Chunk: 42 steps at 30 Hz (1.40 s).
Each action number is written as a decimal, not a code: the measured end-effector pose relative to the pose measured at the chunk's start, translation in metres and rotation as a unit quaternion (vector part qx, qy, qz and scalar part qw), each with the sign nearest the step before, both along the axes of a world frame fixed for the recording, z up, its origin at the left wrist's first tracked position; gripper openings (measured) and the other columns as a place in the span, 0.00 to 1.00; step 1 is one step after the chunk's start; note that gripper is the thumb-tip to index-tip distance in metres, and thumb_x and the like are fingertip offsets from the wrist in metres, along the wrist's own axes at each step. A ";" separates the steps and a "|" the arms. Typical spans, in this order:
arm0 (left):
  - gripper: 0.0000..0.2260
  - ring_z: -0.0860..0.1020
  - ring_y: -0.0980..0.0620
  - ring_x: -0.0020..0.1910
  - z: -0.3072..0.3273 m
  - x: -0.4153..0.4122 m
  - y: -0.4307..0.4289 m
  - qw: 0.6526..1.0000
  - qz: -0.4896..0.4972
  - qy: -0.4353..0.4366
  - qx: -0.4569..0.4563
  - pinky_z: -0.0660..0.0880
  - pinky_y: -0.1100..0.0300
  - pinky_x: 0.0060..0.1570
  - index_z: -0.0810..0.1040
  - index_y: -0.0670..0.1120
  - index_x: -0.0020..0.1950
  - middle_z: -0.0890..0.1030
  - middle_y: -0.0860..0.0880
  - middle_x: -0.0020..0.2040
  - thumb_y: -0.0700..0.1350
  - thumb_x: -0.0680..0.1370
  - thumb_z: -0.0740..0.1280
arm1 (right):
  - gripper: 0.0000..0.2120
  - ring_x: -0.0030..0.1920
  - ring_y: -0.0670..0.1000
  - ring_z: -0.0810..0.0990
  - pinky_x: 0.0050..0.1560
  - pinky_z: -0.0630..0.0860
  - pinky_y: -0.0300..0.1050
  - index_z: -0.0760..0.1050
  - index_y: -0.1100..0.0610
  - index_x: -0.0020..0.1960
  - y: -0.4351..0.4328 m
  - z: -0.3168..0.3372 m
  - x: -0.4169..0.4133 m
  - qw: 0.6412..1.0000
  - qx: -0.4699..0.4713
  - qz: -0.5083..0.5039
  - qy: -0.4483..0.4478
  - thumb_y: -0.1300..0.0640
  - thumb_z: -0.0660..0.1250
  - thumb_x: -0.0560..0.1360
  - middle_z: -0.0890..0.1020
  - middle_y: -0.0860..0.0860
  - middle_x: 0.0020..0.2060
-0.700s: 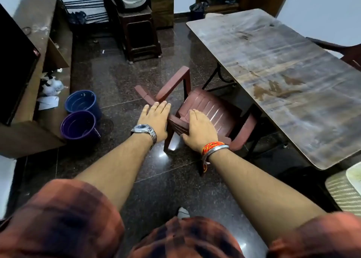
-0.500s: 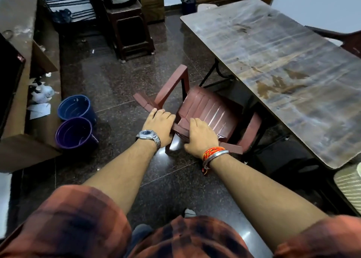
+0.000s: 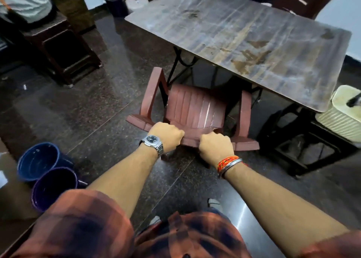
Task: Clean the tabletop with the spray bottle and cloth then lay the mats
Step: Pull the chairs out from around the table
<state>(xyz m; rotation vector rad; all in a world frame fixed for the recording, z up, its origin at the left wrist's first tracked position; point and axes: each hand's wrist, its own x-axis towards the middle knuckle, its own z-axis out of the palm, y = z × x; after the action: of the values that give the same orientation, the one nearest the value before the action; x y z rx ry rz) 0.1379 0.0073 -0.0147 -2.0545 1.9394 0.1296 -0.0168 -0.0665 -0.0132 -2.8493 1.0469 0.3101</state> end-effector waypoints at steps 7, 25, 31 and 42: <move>0.09 0.82 0.44 0.50 -0.008 0.085 0.037 0.999 -0.046 0.011 0.018 0.78 0.53 0.44 0.78 0.50 0.53 0.84 0.50 0.51 0.43 0.76 0.61 | 0.11 0.52 0.62 0.80 0.46 0.74 0.51 0.74 0.59 0.55 0.066 0.001 0.065 0.999 0.026 -0.034 -0.028 0.59 0.55 0.78 0.81 0.57 0.52; 0.09 0.82 0.44 0.51 -0.008 0.195 -0.054 0.993 -0.118 -0.009 0.018 0.79 0.52 0.46 0.76 0.48 0.56 0.83 0.50 0.53 0.43 0.78 0.61 | 0.11 0.52 0.62 0.80 0.45 0.73 0.51 0.73 0.59 0.55 -0.007 -0.002 0.174 0.994 0.011 -0.100 -0.035 0.61 0.54 0.78 0.81 0.56 0.51; 0.08 0.82 0.43 0.52 -0.008 0.215 -0.087 0.990 -0.141 -0.014 0.011 0.72 0.54 0.41 0.75 0.47 0.56 0.82 0.49 0.55 0.44 0.79 0.60 | 0.11 0.51 0.62 0.80 0.44 0.72 0.50 0.73 0.59 0.54 -0.035 -0.003 0.195 0.993 -0.005 -0.115 -0.028 0.60 0.54 0.78 0.81 0.56 0.51; 0.08 0.82 0.42 0.49 -0.010 0.252 -0.139 0.985 -0.173 -0.004 -0.001 0.73 0.53 0.41 0.75 0.47 0.55 0.82 0.48 0.53 0.43 0.79 0.59 | 0.09 0.51 0.62 0.80 0.42 0.71 0.50 0.73 0.59 0.53 -0.078 -0.002 0.232 0.989 -0.022 -0.149 -0.006 0.59 0.57 0.76 0.81 0.57 0.51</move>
<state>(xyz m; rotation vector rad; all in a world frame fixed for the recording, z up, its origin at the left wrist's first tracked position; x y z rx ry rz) 0.3897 -0.1314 -0.0243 -1.6825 2.2551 0.0395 0.2154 -0.1447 -0.0150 -2.6723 1.4679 0.2451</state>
